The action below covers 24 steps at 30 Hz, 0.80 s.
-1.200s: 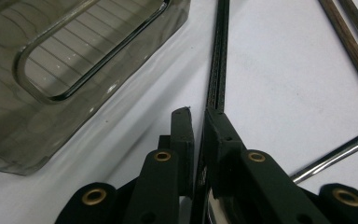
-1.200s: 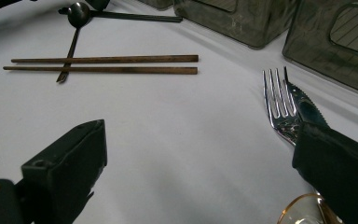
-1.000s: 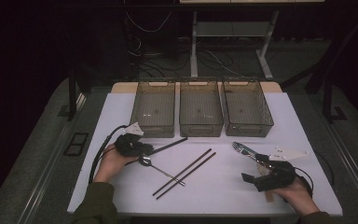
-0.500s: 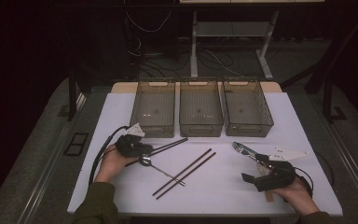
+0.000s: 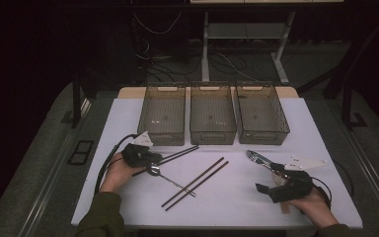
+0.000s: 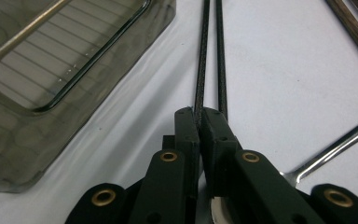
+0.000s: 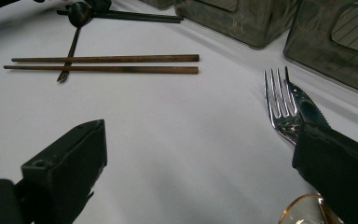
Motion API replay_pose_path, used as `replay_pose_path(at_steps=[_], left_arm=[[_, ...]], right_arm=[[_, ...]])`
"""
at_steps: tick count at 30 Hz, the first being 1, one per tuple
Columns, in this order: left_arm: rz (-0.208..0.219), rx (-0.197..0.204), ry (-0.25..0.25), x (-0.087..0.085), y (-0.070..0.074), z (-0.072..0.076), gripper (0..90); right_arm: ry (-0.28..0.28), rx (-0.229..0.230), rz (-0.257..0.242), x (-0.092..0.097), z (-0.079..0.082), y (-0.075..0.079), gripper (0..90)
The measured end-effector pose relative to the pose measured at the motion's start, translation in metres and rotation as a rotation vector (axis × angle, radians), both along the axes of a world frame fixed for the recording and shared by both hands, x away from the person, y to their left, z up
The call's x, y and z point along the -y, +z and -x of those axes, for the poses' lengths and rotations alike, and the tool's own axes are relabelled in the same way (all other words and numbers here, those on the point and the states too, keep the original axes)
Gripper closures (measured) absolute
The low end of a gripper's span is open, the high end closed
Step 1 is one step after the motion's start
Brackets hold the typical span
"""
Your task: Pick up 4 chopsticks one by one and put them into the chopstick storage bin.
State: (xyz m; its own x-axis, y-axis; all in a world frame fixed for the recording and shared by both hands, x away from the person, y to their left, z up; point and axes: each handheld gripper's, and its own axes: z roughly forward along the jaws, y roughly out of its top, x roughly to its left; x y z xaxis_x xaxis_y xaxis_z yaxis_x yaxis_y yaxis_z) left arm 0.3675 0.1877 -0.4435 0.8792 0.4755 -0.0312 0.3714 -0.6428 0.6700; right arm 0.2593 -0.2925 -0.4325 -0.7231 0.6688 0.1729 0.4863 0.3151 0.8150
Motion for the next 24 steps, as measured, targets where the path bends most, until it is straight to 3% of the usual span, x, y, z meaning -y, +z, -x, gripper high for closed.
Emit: replay_pose_path(at_steps=[5,12,24], left_arm=[[-0.016,0.008,-0.025,-0.001,0.001,0.000,85.6],[-0.023,0.012,-0.022,-0.004,0.004,0.000,85.6],[0.044,0.005,-0.002,-0.007,0.019,0.005,85.7]], right_arm=[[-0.003,-0.004,-0.002,0.000,0.000,0.000,3.2],[-0.002,-0.001,-0.002,0.000,0.000,0.000,3.2],[-0.003,-0.001,-0.003,0.000,0.000,0.000,3.2]])
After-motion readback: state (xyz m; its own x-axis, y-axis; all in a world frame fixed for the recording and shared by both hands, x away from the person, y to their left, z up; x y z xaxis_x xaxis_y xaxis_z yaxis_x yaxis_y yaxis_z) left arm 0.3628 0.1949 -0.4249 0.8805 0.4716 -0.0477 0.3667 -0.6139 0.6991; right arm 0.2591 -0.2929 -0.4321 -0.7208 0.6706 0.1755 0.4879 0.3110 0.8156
